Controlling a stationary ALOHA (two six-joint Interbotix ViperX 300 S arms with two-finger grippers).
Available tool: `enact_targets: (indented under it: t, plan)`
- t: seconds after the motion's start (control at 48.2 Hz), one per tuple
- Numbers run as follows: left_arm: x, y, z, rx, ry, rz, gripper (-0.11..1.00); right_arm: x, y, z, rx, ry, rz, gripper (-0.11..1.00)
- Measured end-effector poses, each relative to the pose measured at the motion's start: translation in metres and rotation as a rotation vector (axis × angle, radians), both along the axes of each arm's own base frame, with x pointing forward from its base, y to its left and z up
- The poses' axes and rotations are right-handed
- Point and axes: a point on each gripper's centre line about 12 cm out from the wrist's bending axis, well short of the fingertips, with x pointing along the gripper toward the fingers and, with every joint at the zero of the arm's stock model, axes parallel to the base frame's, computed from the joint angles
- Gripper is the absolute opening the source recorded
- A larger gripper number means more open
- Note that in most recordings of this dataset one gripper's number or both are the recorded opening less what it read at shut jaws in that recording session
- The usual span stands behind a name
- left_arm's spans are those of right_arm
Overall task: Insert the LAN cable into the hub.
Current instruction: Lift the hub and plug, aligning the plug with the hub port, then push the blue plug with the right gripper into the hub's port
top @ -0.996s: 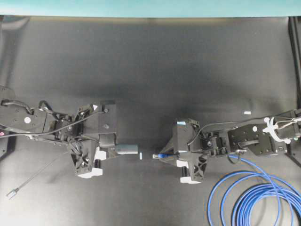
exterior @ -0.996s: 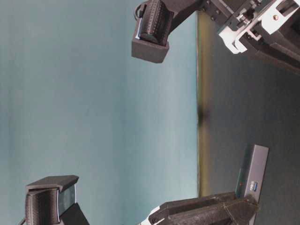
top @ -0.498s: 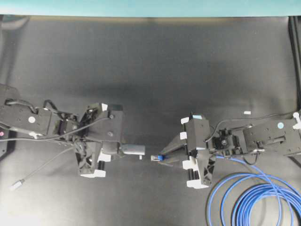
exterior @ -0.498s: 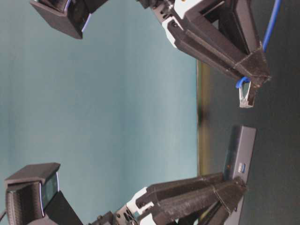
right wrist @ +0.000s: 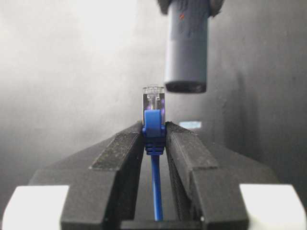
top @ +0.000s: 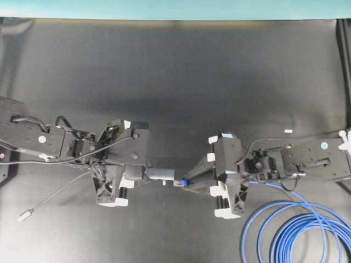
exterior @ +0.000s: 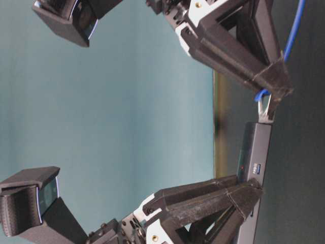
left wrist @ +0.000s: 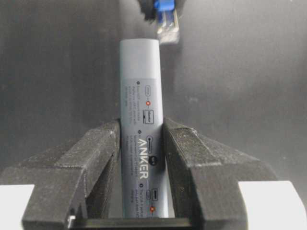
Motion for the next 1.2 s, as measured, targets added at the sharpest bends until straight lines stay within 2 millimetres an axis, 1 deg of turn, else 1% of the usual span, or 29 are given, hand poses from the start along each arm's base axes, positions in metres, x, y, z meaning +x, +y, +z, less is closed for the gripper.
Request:
enact_targets:
  t: [0.374,0.623,0.996,1.204]
  plan:
    - [0.002,-0.004,0.0,0.001,0.0,-0.01,0.28,0.001,-0.004,-0.003,-0.006,0.027,-0.011,0.13]
    - [0.003,-0.004,-0.002,0.006,0.036,-0.01,0.28,0.002,-0.007,-0.003,-0.007,0.025,-0.017,0.13]
    - [0.011,-0.005,-0.002,0.01,0.045,-0.012,0.28,0.002,-0.007,-0.004,-0.007,0.028,-0.017,0.13]
    - [0.017,-0.006,-0.002,0.015,0.094,-0.01,0.28,0.003,-0.007,-0.003,-0.007,0.028,-0.019,0.13]
